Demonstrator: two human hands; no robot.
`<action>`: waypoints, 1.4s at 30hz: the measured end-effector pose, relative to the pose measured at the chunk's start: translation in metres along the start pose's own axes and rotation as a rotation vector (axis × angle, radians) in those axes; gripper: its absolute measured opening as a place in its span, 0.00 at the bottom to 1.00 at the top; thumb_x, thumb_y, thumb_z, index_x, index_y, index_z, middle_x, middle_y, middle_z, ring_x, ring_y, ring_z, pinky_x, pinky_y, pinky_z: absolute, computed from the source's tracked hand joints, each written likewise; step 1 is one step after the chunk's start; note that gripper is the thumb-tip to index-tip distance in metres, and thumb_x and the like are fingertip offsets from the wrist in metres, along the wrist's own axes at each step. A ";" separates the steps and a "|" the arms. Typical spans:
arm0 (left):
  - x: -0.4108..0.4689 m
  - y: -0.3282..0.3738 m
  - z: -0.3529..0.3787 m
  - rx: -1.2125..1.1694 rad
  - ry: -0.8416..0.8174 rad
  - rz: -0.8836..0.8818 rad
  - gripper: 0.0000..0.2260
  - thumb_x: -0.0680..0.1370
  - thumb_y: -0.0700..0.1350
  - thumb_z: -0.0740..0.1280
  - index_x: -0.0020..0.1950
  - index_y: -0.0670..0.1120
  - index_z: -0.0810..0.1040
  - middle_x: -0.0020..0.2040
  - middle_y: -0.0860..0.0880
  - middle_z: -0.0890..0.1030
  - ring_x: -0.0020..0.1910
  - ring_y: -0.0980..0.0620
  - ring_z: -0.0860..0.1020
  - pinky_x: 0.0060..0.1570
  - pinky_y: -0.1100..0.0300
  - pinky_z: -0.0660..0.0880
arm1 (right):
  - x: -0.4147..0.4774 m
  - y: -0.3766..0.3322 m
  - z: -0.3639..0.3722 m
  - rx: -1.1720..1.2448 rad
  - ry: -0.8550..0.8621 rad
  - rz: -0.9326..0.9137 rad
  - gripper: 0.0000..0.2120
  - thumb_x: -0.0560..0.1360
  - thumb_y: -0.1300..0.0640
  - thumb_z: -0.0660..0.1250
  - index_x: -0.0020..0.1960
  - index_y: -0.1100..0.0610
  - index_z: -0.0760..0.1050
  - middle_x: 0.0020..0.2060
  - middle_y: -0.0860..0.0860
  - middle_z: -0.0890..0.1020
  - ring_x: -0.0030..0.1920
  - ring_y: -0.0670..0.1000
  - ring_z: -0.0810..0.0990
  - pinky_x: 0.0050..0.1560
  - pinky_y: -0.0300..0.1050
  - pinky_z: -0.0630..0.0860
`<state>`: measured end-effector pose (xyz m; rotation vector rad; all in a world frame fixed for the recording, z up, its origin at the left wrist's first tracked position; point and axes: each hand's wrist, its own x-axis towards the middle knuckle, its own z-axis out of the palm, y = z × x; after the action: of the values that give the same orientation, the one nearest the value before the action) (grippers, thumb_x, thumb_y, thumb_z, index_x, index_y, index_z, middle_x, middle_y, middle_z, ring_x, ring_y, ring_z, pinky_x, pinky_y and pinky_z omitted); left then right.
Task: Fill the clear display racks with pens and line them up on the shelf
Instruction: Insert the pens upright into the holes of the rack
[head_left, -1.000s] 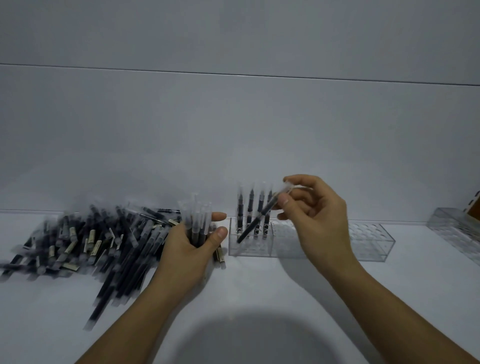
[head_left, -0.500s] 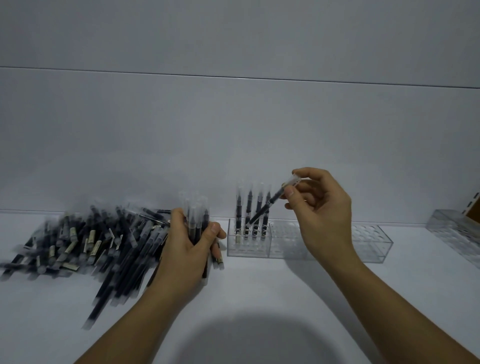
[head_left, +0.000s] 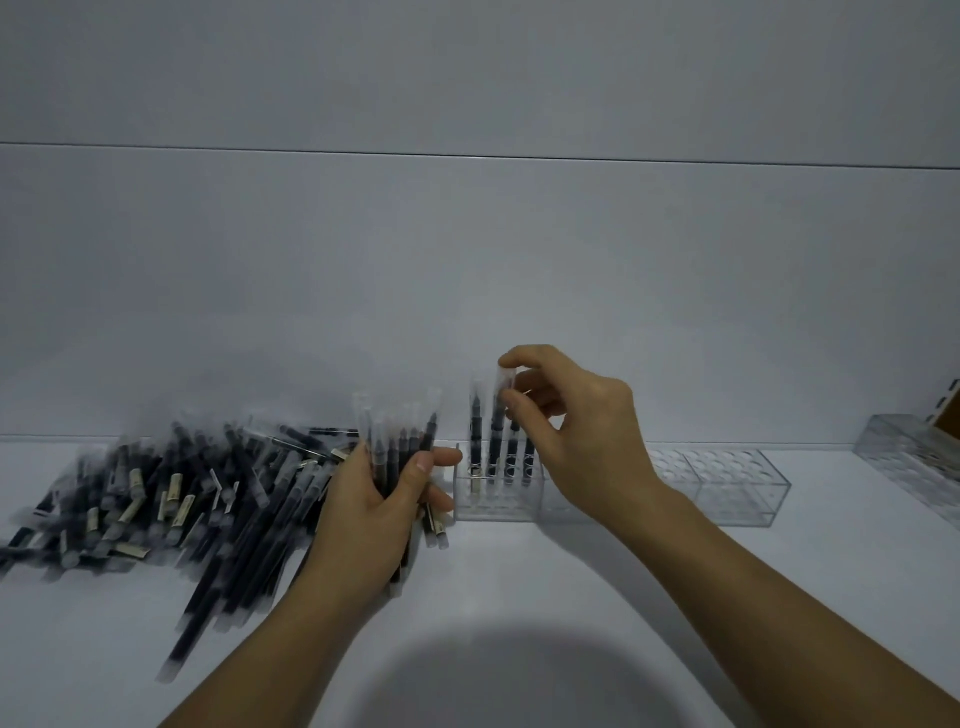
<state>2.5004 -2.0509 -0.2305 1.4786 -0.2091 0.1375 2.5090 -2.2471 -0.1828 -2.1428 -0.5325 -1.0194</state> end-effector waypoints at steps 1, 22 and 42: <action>0.000 0.000 0.000 0.003 0.000 -0.001 0.08 0.82 0.42 0.65 0.55 0.40 0.81 0.45 0.39 0.85 0.38 0.36 0.81 0.37 0.31 0.79 | 0.001 0.002 0.000 -0.005 -0.005 -0.001 0.11 0.78 0.61 0.72 0.60 0.55 0.80 0.42 0.48 0.85 0.39 0.45 0.84 0.46 0.39 0.82; -0.008 0.011 0.002 0.086 -0.037 0.060 0.05 0.80 0.38 0.67 0.51 0.36 0.78 0.36 0.39 0.84 0.35 0.36 0.83 0.36 0.38 0.81 | -0.030 -0.023 -0.005 0.481 0.028 0.472 0.10 0.75 0.59 0.76 0.53 0.51 0.79 0.38 0.50 0.85 0.39 0.49 0.84 0.40 0.41 0.80; -0.016 0.013 0.007 0.139 -0.159 0.090 0.07 0.79 0.40 0.68 0.55 0.42 0.82 0.41 0.45 0.87 0.41 0.50 0.86 0.38 0.63 0.80 | -0.032 -0.027 -0.003 0.715 -0.076 0.526 0.13 0.74 0.68 0.74 0.56 0.59 0.81 0.40 0.58 0.86 0.42 0.52 0.86 0.43 0.43 0.82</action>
<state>2.4820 -2.0562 -0.2205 1.6205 -0.4019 0.1085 2.4717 -2.2334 -0.1952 -1.5465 -0.2767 -0.3684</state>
